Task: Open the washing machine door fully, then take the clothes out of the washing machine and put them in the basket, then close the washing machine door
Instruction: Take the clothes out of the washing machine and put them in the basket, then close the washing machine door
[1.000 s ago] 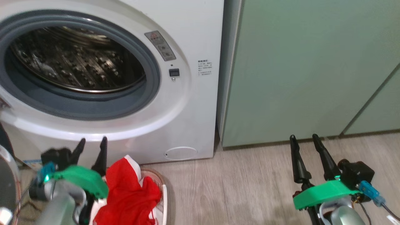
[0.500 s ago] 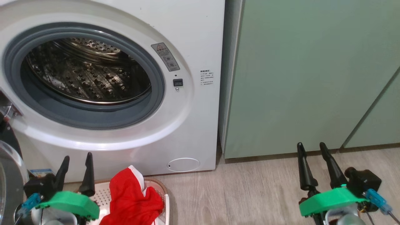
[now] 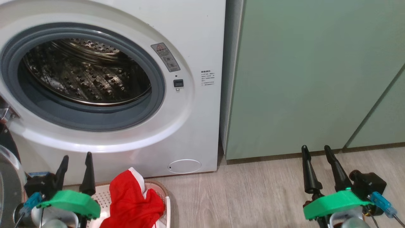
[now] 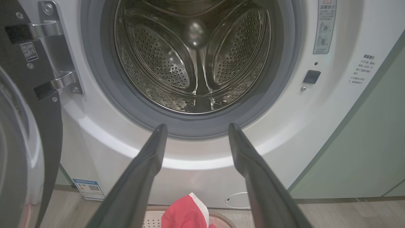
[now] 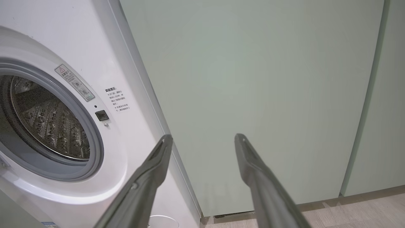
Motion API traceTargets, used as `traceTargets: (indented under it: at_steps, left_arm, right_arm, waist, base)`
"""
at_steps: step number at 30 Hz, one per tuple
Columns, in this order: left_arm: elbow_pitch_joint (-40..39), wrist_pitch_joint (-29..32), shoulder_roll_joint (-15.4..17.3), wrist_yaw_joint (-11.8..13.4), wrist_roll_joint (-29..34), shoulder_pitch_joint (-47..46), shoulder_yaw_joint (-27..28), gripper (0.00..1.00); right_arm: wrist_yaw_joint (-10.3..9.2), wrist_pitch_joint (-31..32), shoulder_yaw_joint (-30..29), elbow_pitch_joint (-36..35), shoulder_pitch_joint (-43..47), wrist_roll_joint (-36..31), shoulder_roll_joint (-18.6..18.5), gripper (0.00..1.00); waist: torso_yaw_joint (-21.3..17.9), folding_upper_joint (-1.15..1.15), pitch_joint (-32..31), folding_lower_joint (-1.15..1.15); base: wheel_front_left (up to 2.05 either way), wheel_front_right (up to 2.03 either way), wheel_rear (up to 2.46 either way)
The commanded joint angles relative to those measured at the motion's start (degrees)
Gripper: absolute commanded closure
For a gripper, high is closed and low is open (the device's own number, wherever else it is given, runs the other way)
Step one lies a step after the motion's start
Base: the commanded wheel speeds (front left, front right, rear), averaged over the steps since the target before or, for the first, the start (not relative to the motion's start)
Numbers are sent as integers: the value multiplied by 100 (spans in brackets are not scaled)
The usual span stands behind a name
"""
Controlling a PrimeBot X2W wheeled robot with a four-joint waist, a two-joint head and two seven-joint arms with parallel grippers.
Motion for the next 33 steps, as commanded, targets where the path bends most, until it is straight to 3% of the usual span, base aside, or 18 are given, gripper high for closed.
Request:
traceTargets:
  at_steps: [1, 23, 33]
  left_arm:
    - [-136, -60, 90, -16, 74, -384, 277, 0]
    - [92, -60, -24, -134, 299, -512, 401, 0]
    - [134, -60, -35, -143, 308, -547, 452, 0]
  right_arm:
    - [40, -37, 113, -159, -67, 29, 0, 0]
    - [40, -37, 128, -131, -77, 63, 0, 0]
    - [40, -37, 172, -140, -65, 102, 0, 0]
  waist:
    - [-7, 0, 2, 0]
    - [-4, 0, -28, 0]
    - [21, 0, -52, 0]
  base:
    - [0, 0, 0]
    - [0, 0, 0]
    - [-104, 104, 0]
